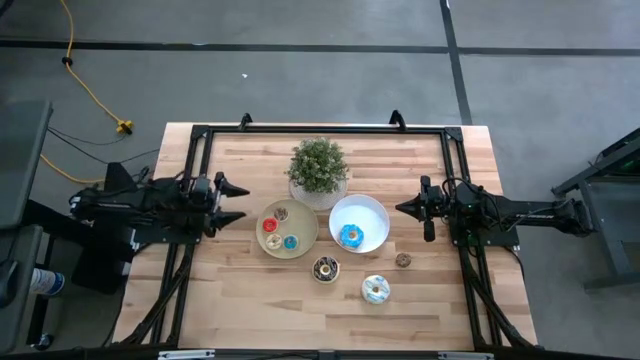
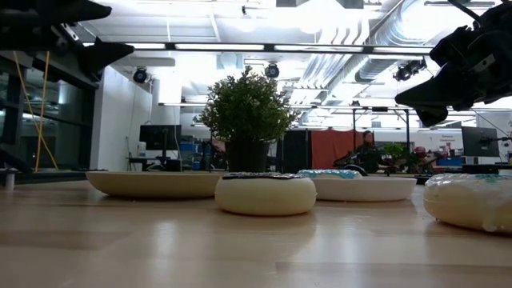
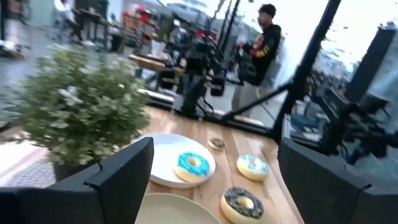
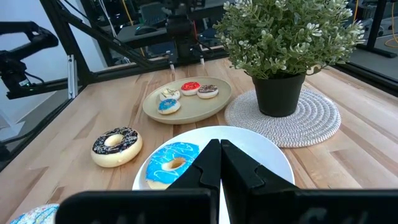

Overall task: Pick & Place donuts
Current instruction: Put the small brown donut on the brown plate

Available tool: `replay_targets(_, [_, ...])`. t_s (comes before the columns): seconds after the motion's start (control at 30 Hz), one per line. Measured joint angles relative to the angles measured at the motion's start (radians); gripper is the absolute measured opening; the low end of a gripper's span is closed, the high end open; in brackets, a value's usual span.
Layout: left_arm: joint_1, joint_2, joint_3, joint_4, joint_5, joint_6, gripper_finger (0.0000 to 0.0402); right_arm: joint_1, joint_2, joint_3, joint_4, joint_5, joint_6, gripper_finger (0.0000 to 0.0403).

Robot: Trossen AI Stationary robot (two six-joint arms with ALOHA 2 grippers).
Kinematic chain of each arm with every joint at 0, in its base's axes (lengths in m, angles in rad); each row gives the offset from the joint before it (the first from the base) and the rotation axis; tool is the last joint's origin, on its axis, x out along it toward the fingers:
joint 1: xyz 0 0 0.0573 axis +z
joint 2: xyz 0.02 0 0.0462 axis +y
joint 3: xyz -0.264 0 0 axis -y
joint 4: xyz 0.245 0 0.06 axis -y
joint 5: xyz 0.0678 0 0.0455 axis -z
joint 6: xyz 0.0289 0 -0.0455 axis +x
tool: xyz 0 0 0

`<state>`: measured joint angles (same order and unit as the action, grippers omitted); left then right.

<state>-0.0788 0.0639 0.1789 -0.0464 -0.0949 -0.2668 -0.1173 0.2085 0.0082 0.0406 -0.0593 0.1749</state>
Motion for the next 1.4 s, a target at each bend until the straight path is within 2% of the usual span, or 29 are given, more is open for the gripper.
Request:
replay_targets(0.1, [0.0, -0.062, -0.021, -0.004, -0.027, 0.0, 0.0333, 0.0, 0.0, 0.0, 0.0, 0.0, 0.0, 0.0])
replay_targets(0.37, [0.0, -0.058, -0.029, 0.062, -0.046, 0.009, 0.0333, 0.0, 0.0, 0.0, 0.0, 0.0, 0.0, 0.0])
replay_targets(0.53, [0.0, -0.058, -0.139, 0.306, -0.075, -0.001, 0.0333, 0.0, 0.0, 0.0, 0.0, 0.0, 0.0, 0.0])
replay_targets(0.6, [0.0, -0.056, -0.16, 0.326, -0.079, -0.005, 0.0333, 0.0, 0.0, 0.0, 0.0, 0.0, 0.0, 0.0])
replay_targets(0.97, [0.0, -0.057, -0.165, 0.105, -0.113, 0.001, 0.0333, 0.0, 0.0, 0.0, 0.0, 0.0, 0.0, 0.0])
replay_targets(1.17, [0.0, -0.058, -0.166, 0.094, -0.122, 0.119, 0.0331, 0.0, 0.0, 0.0, 0.0, 0.0, 0.0, 0.0])
replay_targets(1.27, [0.0, -0.057, -0.166, 0.094, -0.123, 0.185, 0.0308, 0.0, 0.0, 0.0, 0.0, 0.0, 0.0, 0.0])
replay_targets(1.4, [0.0, -0.057, -0.166, 0.094, -0.121, 0.274, 0.0232, 0.0, 0.0, 0.0, 0.0, 0.0, 0.0, 0.0])
